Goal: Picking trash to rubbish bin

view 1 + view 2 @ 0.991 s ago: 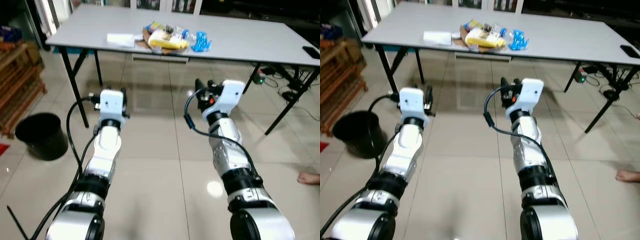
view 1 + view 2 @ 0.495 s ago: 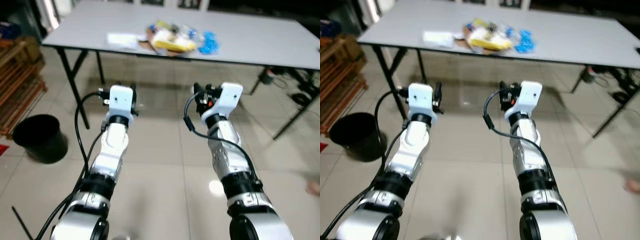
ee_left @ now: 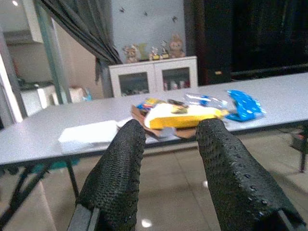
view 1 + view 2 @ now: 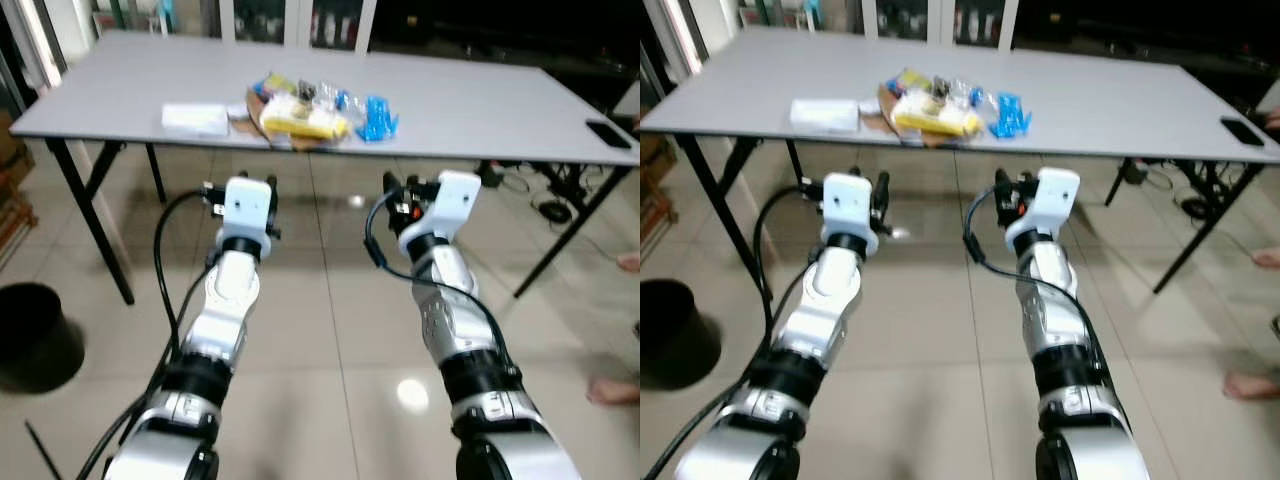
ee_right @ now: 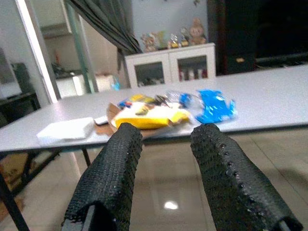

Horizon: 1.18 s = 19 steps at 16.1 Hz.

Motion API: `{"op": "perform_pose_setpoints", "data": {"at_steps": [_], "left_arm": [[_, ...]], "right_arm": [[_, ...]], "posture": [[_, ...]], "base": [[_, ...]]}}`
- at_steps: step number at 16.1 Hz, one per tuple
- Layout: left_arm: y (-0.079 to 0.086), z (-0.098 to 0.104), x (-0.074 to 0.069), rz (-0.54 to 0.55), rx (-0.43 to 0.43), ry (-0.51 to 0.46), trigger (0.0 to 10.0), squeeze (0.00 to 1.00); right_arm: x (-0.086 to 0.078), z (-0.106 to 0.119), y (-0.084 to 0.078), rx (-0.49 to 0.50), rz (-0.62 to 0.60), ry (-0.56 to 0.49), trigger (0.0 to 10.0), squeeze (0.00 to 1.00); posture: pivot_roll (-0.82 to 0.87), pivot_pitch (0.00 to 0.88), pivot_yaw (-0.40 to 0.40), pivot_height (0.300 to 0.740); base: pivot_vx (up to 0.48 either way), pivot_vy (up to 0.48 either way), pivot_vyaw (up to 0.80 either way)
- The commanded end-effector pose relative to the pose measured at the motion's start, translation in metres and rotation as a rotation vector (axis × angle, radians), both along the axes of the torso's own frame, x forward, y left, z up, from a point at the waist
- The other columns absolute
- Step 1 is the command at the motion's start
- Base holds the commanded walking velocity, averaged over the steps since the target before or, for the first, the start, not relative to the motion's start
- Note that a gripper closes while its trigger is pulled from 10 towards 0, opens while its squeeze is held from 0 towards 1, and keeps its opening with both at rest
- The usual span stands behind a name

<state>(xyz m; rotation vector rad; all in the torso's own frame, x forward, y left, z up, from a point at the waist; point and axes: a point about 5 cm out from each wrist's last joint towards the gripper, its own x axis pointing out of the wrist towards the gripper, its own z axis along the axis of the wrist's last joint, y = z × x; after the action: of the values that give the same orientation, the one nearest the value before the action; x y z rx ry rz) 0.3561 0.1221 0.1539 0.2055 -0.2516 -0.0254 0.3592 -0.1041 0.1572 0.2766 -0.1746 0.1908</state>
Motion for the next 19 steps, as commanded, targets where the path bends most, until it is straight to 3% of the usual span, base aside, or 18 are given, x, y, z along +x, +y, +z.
{"op": "perform_pose_setpoints", "data": {"at_steps": [1, 6, 19], "left_arm": [[0.0047, 0.0024, 0.0, 0.007, 0.007, -0.004, 10.0, 0.0], [0.0022, 0.0009, -0.0006, -0.003, 0.016, 0.005, 10.0, 0.0], [-0.001, 0.0003, 0.0016, -0.028, 0.024, 0.019, 10.0, 0.0]], "right_arm": [[-0.0007, 0.0014, 0.0049, 0.003, 0.014, 0.001, 10.0, 0.0], [-0.0026, 0.0004, 0.0066, -0.037, 0.019, -0.005, 10.0, 0.0], [-0.0024, -0.0016, 0.0093, -0.009, 0.036, 0.01, 10.0, 0.0]], "posture": [[-0.03, 0.0, -0.087, 0.74], [-0.02, 0.0, -0.087, 0.74], [-0.02, 0.0, -0.082, 0.74]], "base": [[0.48, 0.0, 0.0], [0.48, 0.0, 0.0], [0.48, 0.0, 0.0]]}}
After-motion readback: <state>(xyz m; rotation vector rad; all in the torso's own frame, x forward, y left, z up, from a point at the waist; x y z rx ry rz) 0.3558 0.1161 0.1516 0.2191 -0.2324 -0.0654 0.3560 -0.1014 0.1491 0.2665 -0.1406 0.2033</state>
